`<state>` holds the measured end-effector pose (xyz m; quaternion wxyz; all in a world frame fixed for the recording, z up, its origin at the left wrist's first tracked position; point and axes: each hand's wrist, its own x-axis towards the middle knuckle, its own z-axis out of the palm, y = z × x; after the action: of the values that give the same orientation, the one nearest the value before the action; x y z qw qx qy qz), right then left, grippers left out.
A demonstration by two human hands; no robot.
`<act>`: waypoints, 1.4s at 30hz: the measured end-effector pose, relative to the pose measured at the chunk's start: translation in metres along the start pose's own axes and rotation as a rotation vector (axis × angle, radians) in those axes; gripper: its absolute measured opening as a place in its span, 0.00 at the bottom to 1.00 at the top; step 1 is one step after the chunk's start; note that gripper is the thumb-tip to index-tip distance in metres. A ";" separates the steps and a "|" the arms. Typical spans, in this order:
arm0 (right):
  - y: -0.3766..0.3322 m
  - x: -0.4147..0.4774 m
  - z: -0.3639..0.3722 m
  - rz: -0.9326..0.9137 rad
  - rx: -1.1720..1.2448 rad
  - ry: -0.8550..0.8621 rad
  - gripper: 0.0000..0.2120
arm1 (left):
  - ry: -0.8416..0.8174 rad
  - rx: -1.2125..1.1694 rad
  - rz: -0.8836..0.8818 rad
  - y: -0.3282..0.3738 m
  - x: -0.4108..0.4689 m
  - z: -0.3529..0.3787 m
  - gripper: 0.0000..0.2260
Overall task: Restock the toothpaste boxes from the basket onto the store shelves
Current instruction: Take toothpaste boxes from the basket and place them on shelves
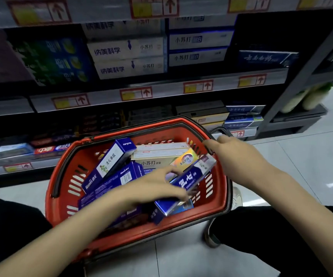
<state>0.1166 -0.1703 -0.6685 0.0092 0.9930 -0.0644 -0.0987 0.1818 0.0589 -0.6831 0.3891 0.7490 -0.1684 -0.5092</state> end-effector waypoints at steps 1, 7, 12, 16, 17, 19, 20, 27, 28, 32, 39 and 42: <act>0.001 0.000 -0.005 0.024 -0.035 0.042 0.29 | -0.032 -0.115 -0.031 0.003 -0.003 -0.008 0.25; -0.012 -0.007 -0.054 0.115 0.265 0.165 0.32 | -0.109 -0.680 0.027 -0.002 -0.029 -0.044 0.26; -0.039 0.001 -0.069 0.193 0.444 0.362 0.27 | -0.083 -0.993 0.294 0.001 -0.048 -0.059 0.25; -0.075 0.017 -0.070 0.147 0.709 0.214 0.27 | 0.062 -1.174 0.386 0.002 -0.054 -0.067 0.23; -0.083 0.020 -0.069 0.141 0.812 0.144 0.27 | 0.080 -1.219 0.407 0.000 -0.055 -0.068 0.24; -0.097 0.025 -0.070 0.142 1.044 0.042 0.27 | 0.111 -1.251 0.435 -0.003 -0.057 -0.071 0.26; -0.103 0.027 -0.071 0.154 1.158 -0.001 0.24 | 0.120 -1.252 0.451 -0.005 -0.058 -0.073 0.28; -0.136 0.027 -0.063 0.045 1.410 -0.362 0.29 | 0.260 -1.231 0.520 -0.017 -0.061 -0.085 0.40; -0.139 0.028 -0.061 0.025 1.389 -0.350 0.31 | 0.256 -1.235 0.534 -0.018 -0.062 -0.085 0.41; -0.142 0.033 -0.058 -0.005 1.303 -0.312 0.32 | 0.228 -1.251 0.592 -0.024 -0.065 -0.082 0.40; -0.142 0.031 -0.063 -0.048 1.300 -0.446 0.31 | 0.403 -1.252 0.533 -0.016 -0.070 -0.079 0.26; -0.142 0.028 -0.062 -0.065 1.315 -0.504 0.31 | 0.394 -1.356 0.506 -0.014 -0.072 -0.083 0.35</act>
<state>0.1744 -0.0328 -0.6174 -0.6109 0.7411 -0.0809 -0.2665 0.2231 0.1485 -0.6336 0.8935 0.3605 0.0879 -0.2529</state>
